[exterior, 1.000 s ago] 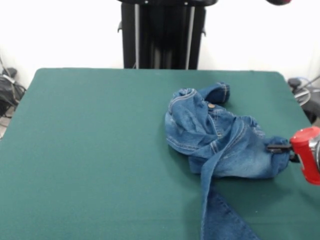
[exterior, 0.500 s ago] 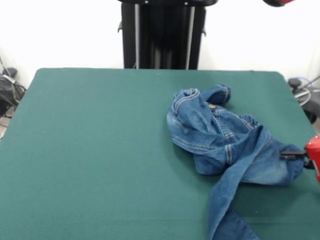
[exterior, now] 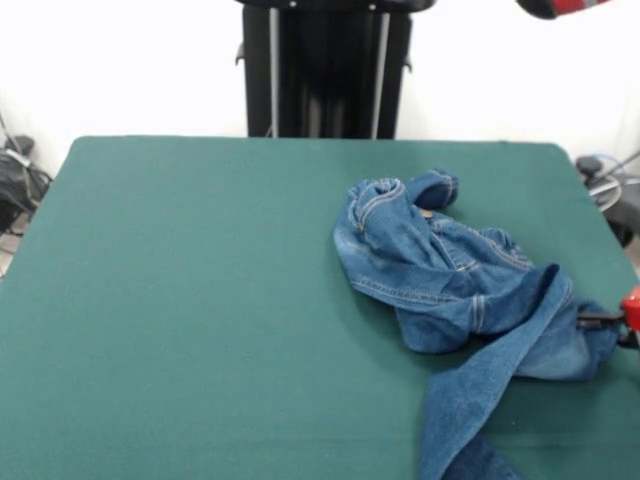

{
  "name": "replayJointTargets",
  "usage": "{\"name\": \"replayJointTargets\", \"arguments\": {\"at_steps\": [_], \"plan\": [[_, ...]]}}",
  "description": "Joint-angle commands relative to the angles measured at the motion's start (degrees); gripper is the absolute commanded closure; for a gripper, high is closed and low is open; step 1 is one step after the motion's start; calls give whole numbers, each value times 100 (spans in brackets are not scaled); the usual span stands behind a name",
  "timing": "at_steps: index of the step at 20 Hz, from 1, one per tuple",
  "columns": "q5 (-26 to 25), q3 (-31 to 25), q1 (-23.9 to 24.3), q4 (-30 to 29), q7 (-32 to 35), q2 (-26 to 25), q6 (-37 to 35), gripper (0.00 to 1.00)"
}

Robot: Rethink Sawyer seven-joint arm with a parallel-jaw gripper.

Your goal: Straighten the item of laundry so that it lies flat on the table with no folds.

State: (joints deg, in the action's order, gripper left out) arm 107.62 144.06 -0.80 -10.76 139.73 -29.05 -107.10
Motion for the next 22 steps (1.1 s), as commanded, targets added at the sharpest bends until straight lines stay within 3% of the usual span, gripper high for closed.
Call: {"name": "replayJointTargets", "arguments": {"at_steps": [1, 13, 22], "plan": [[1093, 1963, 190, 41, 1559, -188, -436, 100], [1507, 3073, 192, -263, 1236, -231, -632, 100], [1153, 2983, 115, -366, 891, -340, -292, 100]]}}
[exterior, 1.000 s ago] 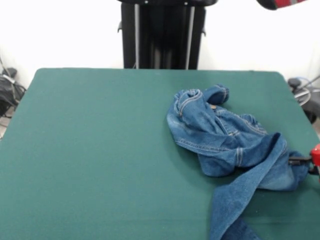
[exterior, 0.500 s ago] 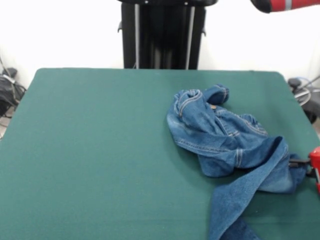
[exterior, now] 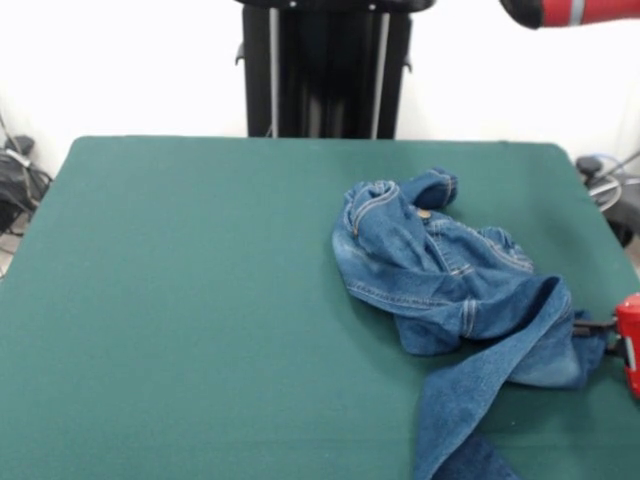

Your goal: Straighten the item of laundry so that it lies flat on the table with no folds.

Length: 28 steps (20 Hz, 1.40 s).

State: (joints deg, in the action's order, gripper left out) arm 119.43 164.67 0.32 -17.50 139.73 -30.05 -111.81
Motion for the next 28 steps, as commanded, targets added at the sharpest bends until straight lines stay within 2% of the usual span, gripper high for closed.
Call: {"name": "replayJointTargets", "arguments": {"at_steps": [1, 10, 17, 18, 28], "plan": [[-89, 866, -7, 303, 839, -242, 225, 100], [-79, 844, 25, 302, 971, -240, 145, 100], [-263, 1012, -4, 274, 704, -196, -46, 100], [-259, 1012, -6, 271, 732, -197, -35, 0], [-375, 1014, -47, 254, 937, -212, -87, 0]]}}
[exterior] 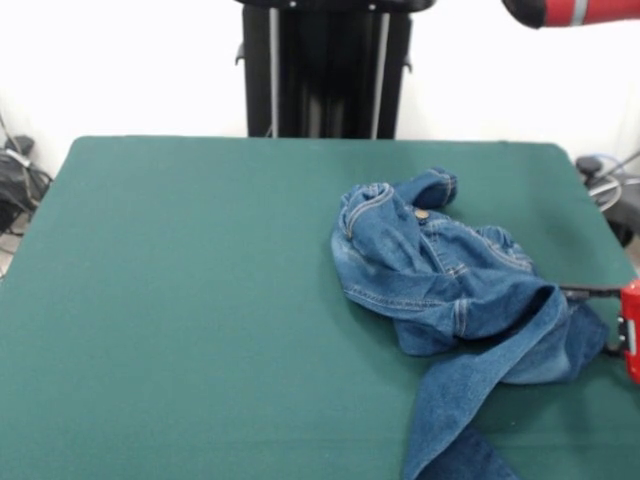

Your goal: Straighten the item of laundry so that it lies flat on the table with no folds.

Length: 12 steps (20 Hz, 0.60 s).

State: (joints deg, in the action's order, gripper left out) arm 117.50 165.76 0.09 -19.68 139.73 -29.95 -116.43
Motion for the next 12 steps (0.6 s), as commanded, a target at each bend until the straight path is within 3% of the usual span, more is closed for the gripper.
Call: {"name": "replayJointTargets", "arguments": {"at_steps": [1, 8, 12], "plan": [[-165, 905, -26, 478, 932, -212, 361, 0], [280, 907, 18, 558, 1079, -58, 154, 0], [213, 910, -6, 593, 1183, -5, -94, 0]]}}
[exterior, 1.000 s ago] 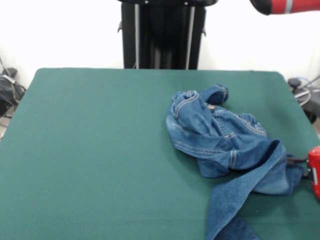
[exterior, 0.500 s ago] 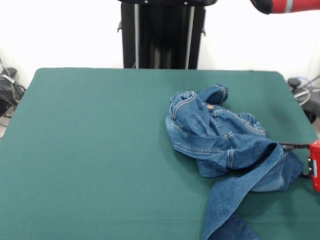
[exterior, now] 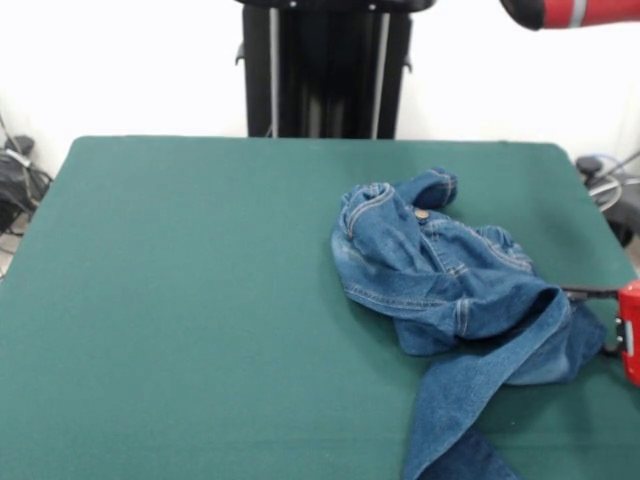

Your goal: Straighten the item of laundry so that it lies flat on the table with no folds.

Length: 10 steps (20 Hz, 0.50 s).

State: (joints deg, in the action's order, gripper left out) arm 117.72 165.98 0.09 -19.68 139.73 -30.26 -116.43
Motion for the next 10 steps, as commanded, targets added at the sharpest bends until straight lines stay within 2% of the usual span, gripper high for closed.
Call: {"name": "replayJointTargets", "arguments": {"at_steps": [1, 10], "plan": [[176, 889, -6, 600, 1199, 32, -145, 0], [335, 890, 16, 637, 1297, 75, -275, 0]]}}
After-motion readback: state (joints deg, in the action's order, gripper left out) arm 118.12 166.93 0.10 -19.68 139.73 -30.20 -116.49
